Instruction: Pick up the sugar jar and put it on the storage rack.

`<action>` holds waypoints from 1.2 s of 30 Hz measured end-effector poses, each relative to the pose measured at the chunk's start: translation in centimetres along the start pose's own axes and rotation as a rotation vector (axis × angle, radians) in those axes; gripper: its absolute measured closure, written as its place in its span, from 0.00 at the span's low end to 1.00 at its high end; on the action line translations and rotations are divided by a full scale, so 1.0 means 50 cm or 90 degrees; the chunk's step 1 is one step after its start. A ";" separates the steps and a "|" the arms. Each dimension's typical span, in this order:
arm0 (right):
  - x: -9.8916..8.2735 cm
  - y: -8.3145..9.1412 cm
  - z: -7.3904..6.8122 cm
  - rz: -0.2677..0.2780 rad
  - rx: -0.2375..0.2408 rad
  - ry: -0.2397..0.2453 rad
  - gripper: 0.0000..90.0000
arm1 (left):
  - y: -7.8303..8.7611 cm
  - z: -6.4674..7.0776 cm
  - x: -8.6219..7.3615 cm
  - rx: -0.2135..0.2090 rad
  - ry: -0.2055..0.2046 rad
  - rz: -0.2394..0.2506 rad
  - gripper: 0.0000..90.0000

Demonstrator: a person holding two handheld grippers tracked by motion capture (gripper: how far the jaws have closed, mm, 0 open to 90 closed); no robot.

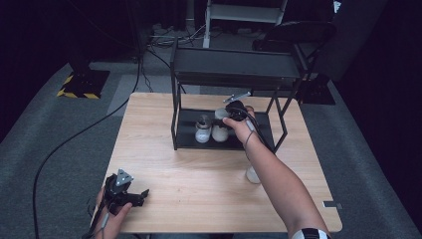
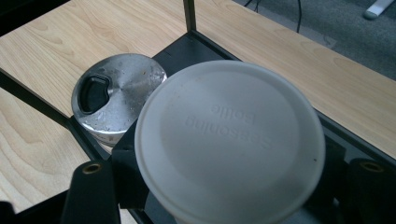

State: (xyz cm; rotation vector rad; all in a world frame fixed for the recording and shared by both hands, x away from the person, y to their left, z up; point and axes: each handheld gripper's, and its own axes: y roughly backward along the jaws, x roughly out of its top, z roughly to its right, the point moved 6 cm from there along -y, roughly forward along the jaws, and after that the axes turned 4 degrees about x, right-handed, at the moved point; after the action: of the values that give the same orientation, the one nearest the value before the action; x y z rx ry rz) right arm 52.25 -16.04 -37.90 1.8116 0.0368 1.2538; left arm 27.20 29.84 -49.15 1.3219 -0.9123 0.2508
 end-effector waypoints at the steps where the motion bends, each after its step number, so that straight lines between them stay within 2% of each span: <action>1: -0.001 0.000 0.000 0.003 0.000 -0.004 0.37 | 0.000 0.000 0.000 0.000 0.001 0.000 0.01; 10: -0.009 0.002 -0.003 0.009 -0.005 -0.009 0.37 | 0.000 0.001 0.000 0.000 0.002 0.001 0.01; 16: -0.016 0.004 -0.014 0.011 -0.017 0.004 0.37 | 0.000 0.000 0.000 0.000 0.000 0.000 0.01; 21: -0.027 0.005 -0.017 0.026 -0.017 0.010 0.37 | 0.000 -0.001 0.000 0.000 -0.003 0.000 0.01; 23: -0.029 0.007 -0.018 0.027 -0.019 0.012 0.33 | 0.000 -0.001 0.000 0.000 -0.003 0.000 0.01; 25: -0.032 0.015 -0.017 0.036 -0.019 0.000 0.25 | 0.000 -0.001 0.000 0.000 -0.003 0.000 0.01; 27: -0.033 0.026 -0.016 0.043 -0.015 -0.012 0.20 | 0.000 -0.001 0.000 -0.001 -0.003 0.000 0.01; 33: -0.030 0.069 -0.027 0.057 -0.009 0.002 0.16 | 0.001 0.000 -0.002 -0.001 -0.004 -0.001 0.01; 36: -0.031 0.090 -0.035 0.067 -0.006 0.003 0.16 | 0.004 0.001 -0.003 -0.011 -0.016 -0.002 0.01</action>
State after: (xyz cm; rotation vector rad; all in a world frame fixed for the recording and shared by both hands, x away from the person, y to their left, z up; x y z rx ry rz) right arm 48.20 -18.34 -35.85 1.8234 -0.0626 1.3295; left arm 26.94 29.88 -49.13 1.3127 -0.9323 0.2233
